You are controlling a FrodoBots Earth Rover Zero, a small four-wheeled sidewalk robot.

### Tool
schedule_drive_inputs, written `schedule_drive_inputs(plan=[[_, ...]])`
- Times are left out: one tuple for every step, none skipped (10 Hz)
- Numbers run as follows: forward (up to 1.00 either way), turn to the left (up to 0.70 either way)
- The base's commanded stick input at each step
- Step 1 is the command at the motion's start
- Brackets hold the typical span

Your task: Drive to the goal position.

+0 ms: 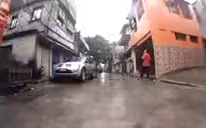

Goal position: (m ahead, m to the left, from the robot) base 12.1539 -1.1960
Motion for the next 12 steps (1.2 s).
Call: schedule_drive_inputs(plan=[[0.99, 0.0], [0.99, 0.0], [0.99, 0.0], [0.99, 0.0], [0.99, 0.0], [0.99, -0.12], [0.99, -0.09], [0.99, 0.0], [0.99, 0.0], [0.99, 0.0], [0.99, 0.0], [0.99, 0.0]])
